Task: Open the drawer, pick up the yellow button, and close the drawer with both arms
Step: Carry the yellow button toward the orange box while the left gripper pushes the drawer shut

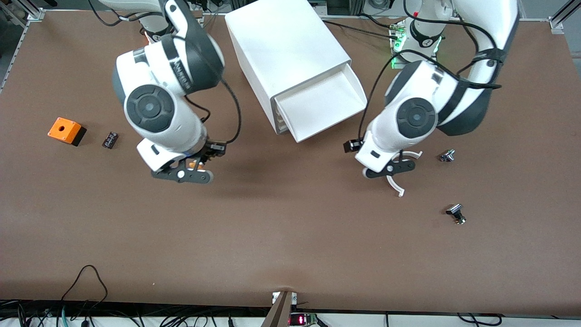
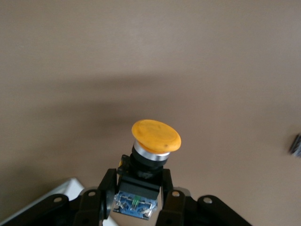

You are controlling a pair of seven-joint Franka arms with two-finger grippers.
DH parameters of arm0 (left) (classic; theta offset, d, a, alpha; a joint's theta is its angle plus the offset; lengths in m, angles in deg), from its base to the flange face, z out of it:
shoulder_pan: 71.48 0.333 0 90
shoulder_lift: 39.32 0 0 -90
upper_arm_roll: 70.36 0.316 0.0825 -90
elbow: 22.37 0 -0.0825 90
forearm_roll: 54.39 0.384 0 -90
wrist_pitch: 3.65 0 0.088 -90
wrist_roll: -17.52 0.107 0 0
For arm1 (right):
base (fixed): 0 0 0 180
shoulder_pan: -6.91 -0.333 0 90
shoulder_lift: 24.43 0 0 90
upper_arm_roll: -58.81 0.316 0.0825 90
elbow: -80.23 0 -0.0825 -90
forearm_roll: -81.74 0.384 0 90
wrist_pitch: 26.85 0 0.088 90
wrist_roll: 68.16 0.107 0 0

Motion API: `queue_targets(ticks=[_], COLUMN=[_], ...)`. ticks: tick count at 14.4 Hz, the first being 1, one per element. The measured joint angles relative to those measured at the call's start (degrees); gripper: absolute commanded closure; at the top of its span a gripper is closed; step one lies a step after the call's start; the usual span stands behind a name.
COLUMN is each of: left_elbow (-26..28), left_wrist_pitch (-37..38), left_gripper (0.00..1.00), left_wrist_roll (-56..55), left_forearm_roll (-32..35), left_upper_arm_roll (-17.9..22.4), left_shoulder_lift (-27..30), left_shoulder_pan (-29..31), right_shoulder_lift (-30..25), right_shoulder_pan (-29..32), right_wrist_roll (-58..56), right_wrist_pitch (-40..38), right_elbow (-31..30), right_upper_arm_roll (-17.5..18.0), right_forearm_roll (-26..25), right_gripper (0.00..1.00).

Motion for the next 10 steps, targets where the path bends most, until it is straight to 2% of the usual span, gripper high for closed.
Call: queue_targets(ticks=[3, 6, 10], left_elbow=[4.38, 7.51, 9.24], left_wrist_pitch=[-3.52, -4.5, -5.72], left_gripper=[0.06, 0.07, 0.06], left_wrist_roll=[-7.37, -9.33, -11.34], left_forearm_roll=[0.0, 0.01, 0.01], left_upper_arm_roll=[-0.1, -0.12, -0.48], left_shoulder_lift=[1.19, 2.47, 3.0], left_shoulder_pan=[-3.41, -5.01, -5.94], right_shoulder_lift=[-2.2, -5.91, -9.01], right_shoulder_pan=[0.04, 0.51, 1.71], right_wrist_roll=[-14.11, -26.45, -39.78], right_wrist_pitch=[7.29, 20.2, 36.38], right_elbow=[-8.74, -22.92, -40.15], right_upper_arm_roll=[-7.04, -13.66, -18.03], right_forearm_roll=[0.21, 1.45, 6.39], right_gripper=[1.0, 1.0, 1.0])
